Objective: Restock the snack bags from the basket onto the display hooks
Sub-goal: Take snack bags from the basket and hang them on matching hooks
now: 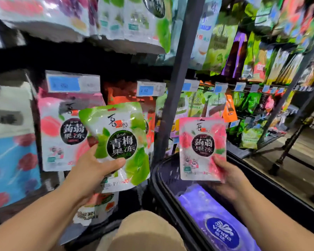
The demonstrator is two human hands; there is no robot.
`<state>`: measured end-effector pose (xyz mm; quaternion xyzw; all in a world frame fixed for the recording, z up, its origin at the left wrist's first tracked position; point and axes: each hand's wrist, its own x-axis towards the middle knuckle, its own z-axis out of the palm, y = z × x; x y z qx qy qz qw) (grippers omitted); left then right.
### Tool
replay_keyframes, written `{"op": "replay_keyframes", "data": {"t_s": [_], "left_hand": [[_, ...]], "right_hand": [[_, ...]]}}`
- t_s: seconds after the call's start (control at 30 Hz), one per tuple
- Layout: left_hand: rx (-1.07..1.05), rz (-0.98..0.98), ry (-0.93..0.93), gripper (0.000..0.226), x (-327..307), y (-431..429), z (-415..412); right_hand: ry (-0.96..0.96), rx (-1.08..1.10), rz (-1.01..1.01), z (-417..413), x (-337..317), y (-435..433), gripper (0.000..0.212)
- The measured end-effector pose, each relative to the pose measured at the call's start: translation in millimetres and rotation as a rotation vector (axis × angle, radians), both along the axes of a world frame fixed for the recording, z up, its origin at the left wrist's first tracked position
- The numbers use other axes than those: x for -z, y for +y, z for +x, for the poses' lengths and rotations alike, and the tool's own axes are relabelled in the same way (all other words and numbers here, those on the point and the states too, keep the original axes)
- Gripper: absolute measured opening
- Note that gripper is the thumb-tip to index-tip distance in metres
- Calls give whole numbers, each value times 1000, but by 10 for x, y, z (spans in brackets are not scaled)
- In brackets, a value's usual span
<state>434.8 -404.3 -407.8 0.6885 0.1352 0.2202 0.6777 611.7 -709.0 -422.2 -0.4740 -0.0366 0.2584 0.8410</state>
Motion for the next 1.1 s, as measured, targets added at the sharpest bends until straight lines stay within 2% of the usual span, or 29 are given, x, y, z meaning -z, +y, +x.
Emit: {"op": "replay_keyframes", "data": {"t_s": [0.03, 0.07, 0.13, 0.23, 0.4, 0.47, 0.53, 0.57, 0.7, 0.87, 1.0, 1.1], "left_hand": [[-23, 2, -4, 47, -8, 55, -91], [-44, 7, 5, 49, -34, 96, -185], [-61, 8, 32, 65, -41, 246, -376], [-115, 32, 44, 76, -62, 454, -659], [-260, 62, 25, 56, -75, 702, -1103], [-299, 81, 32, 60, -61, 799, -1259], [-330, 61, 43, 64, -44, 881, -1384], [-326, 50, 31, 65, -37, 918, -1431], [-322, 26, 6, 80, -86, 964, -1544], [-315, -13, 10, 64, -67, 1044, -1559], [-348, -27, 42, 36, -65, 1050, -1552], [-326, -15, 41, 47, -58, 1067, -1543]], "right_hand": [[4, -39, 13, -42, -52, 118, 109], [-8, -73, 24, -92, -97, 251, 105], [-51, -122, 32, -225, -179, 563, 83], [-178, -270, 33, -468, -264, 1032, 73], [-287, -427, -1, -644, -254, 1647, 73], [-320, -476, -34, -703, -243, 1845, 57], [-312, -487, -67, -756, -228, 2007, 27], [-314, -483, -83, -779, -227, 2083, 23], [-337, -452, -135, -831, -220, 2346, 39], [-328, -424, -148, -780, -190, 2580, 52], [-317, -400, -164, -773, -207, 2688, 40], [-333, -416, -183, -798, -212, 2730, 28]]}}
